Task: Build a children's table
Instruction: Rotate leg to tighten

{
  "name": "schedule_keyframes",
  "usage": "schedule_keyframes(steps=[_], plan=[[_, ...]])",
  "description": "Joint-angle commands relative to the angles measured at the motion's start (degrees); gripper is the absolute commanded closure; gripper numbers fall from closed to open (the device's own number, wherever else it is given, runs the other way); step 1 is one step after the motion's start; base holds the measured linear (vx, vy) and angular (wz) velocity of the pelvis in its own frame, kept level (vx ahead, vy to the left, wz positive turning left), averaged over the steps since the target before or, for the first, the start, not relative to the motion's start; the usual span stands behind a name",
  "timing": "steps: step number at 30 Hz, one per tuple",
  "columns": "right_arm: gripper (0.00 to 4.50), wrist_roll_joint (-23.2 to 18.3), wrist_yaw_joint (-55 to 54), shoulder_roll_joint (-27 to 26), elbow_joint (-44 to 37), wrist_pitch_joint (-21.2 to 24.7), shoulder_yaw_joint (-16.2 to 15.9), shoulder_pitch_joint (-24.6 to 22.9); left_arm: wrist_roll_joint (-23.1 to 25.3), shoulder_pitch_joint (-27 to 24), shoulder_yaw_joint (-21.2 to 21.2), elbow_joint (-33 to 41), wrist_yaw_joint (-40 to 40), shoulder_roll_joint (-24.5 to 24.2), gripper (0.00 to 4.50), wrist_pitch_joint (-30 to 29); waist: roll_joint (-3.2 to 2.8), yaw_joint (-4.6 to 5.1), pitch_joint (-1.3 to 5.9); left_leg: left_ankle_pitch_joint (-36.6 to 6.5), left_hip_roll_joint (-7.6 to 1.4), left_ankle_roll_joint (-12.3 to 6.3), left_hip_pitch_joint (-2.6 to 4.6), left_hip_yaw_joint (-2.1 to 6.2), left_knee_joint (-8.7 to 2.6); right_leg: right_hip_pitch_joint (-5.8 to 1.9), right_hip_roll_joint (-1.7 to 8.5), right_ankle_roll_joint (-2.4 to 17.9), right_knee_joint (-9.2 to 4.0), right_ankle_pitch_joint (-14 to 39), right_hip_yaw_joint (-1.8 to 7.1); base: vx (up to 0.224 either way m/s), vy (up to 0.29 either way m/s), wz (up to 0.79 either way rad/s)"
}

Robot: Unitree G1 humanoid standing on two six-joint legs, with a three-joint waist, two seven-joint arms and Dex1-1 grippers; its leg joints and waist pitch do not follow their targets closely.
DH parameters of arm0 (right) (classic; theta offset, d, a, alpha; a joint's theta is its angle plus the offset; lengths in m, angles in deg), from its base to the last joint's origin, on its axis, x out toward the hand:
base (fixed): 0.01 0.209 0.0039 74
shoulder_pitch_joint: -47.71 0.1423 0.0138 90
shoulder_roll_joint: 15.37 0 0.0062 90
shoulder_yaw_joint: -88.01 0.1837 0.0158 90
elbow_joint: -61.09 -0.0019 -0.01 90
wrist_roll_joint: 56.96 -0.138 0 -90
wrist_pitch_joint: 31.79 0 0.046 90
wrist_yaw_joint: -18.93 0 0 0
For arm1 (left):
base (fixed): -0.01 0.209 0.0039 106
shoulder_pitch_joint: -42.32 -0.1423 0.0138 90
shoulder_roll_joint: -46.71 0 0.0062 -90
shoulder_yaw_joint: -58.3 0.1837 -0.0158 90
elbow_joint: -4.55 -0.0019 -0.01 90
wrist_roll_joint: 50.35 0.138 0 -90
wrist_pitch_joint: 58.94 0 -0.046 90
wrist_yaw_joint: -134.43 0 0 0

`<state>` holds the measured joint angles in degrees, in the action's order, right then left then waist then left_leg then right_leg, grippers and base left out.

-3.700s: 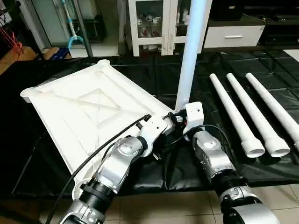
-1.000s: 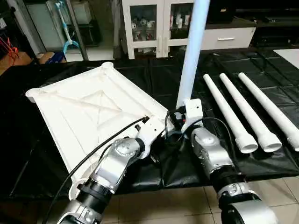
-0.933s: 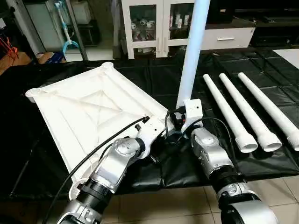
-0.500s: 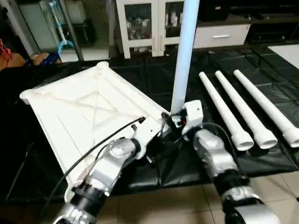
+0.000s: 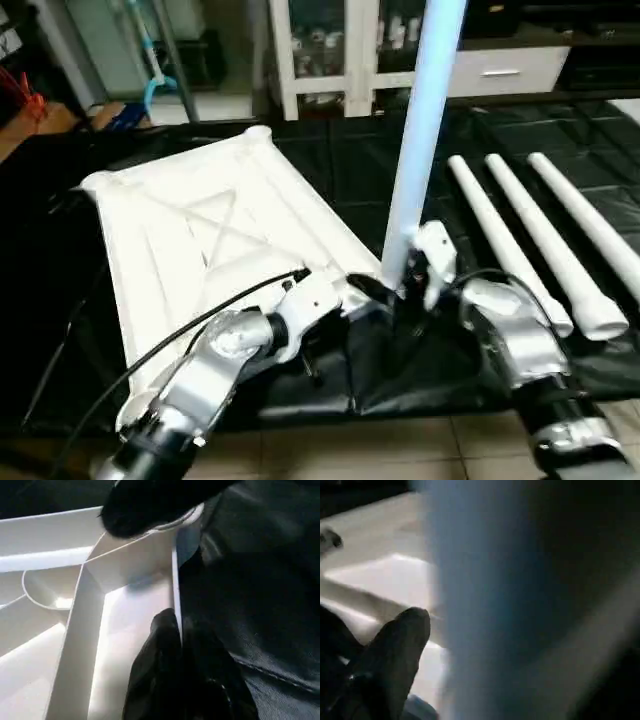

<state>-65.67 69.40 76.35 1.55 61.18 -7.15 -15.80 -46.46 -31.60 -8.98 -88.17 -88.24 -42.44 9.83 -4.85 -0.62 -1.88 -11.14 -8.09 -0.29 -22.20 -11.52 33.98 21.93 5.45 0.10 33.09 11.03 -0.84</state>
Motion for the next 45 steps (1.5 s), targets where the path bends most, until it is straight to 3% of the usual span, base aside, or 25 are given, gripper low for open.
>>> schedule_keyframes(steps=[1, 3, 7, 11, 18, 25, 35, 38, 40, 41, 45], plan=[[0.09, 0.2, 1.4, 0.1, 0.1, 0.5, -0.7, 0.1, -1.2, -1.6, 2.6, -1.4, -1.8, 0.1, 4.5, 0.4, 1.13, -0.04, 3.21, -9.9, -4.67, -6.15, 1.23, 2.07, -4.23, -1.38, 2.81, 14.2, -2.81, 1.7, 1.03, 0.0, 0.0, 0.0], [0.09, -0.1, 2.5, 0.7, 0.2, 0.8, -0.9, -0.3, -1.1, -1.8, 2.5, -1.2, -1.9, 0.0, 4.5, 0.4, 1.1, -0.19, 3.04, -9.9, -4.71, -6.9, 1.15, 2.05, -4.25, -1.4, 2.88, 14.4, -2.91, 2.7, 0.94, 0.0, 0.0, 0.0], [0.26, -0.2, 3.2, 1.3, 0.2, 1.0, -1.2, -0.5, -1.1, -2.0, 2.4, -0.9, -2.1, -0.3, 4.5, 0.3, 1.02, -0.27, 2.74, -14.3, -4.89, -4.63, 1.44, 2.17, -4.73, -1.2, 2.73, 13.3, -3.48, 9.9, 0.94, 0.0, 0.0, 0.0], [0.57, 0.0, 4.3, 2.0, 0.8, 1.2, -1.2, -0.4, -1.0, -2.1, 2.5, -0.7, -2.4, -0.5, 4.5, 0.1, 1.04, -0.12, 2.8, -15.4, -4.84, -3.2, 1.47, 2.26, -4.86, -1.16, 2.62, 12.8, -3.46, 10.0, 0.96, 0.0, 0.0, 0.0], [1.23, -0.4, 5.4, 2.9, 1.4, 0.8, -0.4, -0.1, -0.9, -2.4, 2.5, -0.3, -2.7, -0.7, 4.5, 0.0, 1.25, -0.32, 3.06, -11.2, -4.72, -5.31, 1.22, 2.13, -4.32, -1.53, 2.78, 13.9, -3.0, 5.4, 0.91, 0.0, 0.0, 0.0], [1.74, -0.8, 6.4, 3.9, 1.8, 0.8, 0.0, -0.2, -0.8, -2.4, 2.3, -0.4, -2.6, -0.7, 4.5, -0.2, 1.28, -0.6, 3.05, -10.8, -4.82, -5.94, 1.36, 2.11, -4.23, -1.49, 2.76, 14.0, -3.04, 6.8, 0.84, 0.0, 0.0, 0.0], [1.84, -0.4, 2.3, 1.1, 3.1, 1.3, 0.3, -0.2, -0.8, -1.9, 2.0, -1.1, -2.5, -0.7, 4.5, -0.7, 1.42, -0.83, 3.11, -9.4, -4.76, -6.38, 1.3, 2.03, -4.05, -1.47, 2.76, 14.3, -2.88, 5.8, 0.84, 0.0, 0.0, 0.0], [1.84, 2.1, -3.3, -0.6, 4.6, 0.3, -0.2, -0.4, -0.6, -1.4, 1.5, -2.0, -1.4, -0.1, 4.5, -1.4, 1.32, -0.41, 2.85, -12.2, -4.71, -4.89, 1.26, 2.15, -4.43, -1.36, 2.72, 13.6, -3.17, 9.9, 0.79, 0.0, 0.0, 0.0], [1.84, 3.0, -6.3, -1.6, 5.4, 0.2, -0.2, -0.4, -0.2, -1.0, 1.3, -2.8, -0.4, 0.4, 4.5, -1.8, 1.31, 0.18, 2.66, -16.6, -4.69, -2.47, 1.42, 2.31, -4.82, -1.16, 2.72, 12.5, -3.58, 14.6, 0.83, 0.0, 0.0, 0.0], [1.84, 4.0, -11.7, -3.4, 7.0, 0.7, 0.4, -0.2, 0.2, -0.1, 0.8, -4.1, 1.4, 1.5, 4.5, -2.9, 1.23, 0.39, 2.56, -17.8, -4.67, -1.89, 1.51, 2.3, -4.94, -0.92, 2.65, 12.2, -3.71, 15.7, 0.86, 0.0, 0.0, 0.0], [1.85, 5.1, -29.2, -9.8, 12.7, 2.9, 3.8, 2.2, 1.9, 4.0, -1.9, -10.1, 9.0, 5.9, 4.5, -5.0, 0.81, 2.08, 2.12, -27.1, -4.24, 3.35, 2.08, 2.81, -5.54, 0.1, 2.46, 9.1, -4.59, 24.4, 0.76, -0.031, 0.005, -0.02]])
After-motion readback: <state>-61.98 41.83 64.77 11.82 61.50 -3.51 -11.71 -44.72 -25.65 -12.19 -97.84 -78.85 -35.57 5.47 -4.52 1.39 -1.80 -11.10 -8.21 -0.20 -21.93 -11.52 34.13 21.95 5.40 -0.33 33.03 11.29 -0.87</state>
